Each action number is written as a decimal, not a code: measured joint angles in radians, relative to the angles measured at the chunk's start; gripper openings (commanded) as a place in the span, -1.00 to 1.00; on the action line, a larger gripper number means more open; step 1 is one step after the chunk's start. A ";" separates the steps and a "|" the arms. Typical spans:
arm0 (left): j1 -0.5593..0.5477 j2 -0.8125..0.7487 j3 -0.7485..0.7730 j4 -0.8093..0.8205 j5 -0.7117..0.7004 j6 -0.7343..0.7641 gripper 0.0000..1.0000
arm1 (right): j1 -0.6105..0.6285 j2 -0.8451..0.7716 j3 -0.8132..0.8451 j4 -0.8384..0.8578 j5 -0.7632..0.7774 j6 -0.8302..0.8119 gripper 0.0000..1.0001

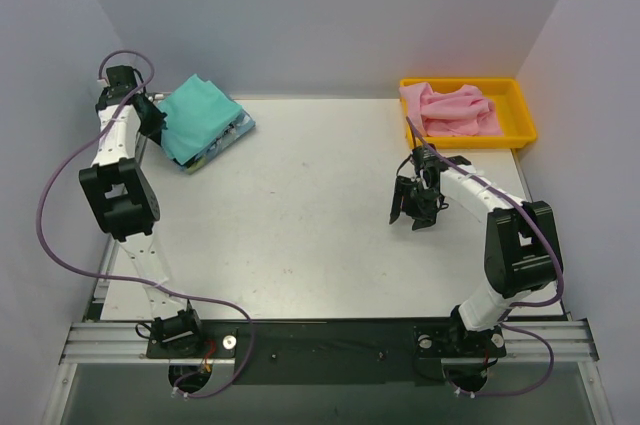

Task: Fold and stack the t-shirts
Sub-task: Put the neatly folded tshirt into the corner of the board with the left arm

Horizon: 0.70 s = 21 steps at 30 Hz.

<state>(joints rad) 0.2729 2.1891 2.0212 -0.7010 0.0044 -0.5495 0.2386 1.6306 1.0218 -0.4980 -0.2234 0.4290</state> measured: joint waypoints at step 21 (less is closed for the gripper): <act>0.003 -0.003 -0.008 0.049 -0.228 0.201 -0.16 | 0.000 0.003 0.000 0.004 -0.002 -0.011 0.11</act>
<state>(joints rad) 0.2760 2.1864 2.0129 -0.6518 -0.2234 -0.3485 0.2386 1.6341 1.0218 -0.4938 -0.2249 0.4175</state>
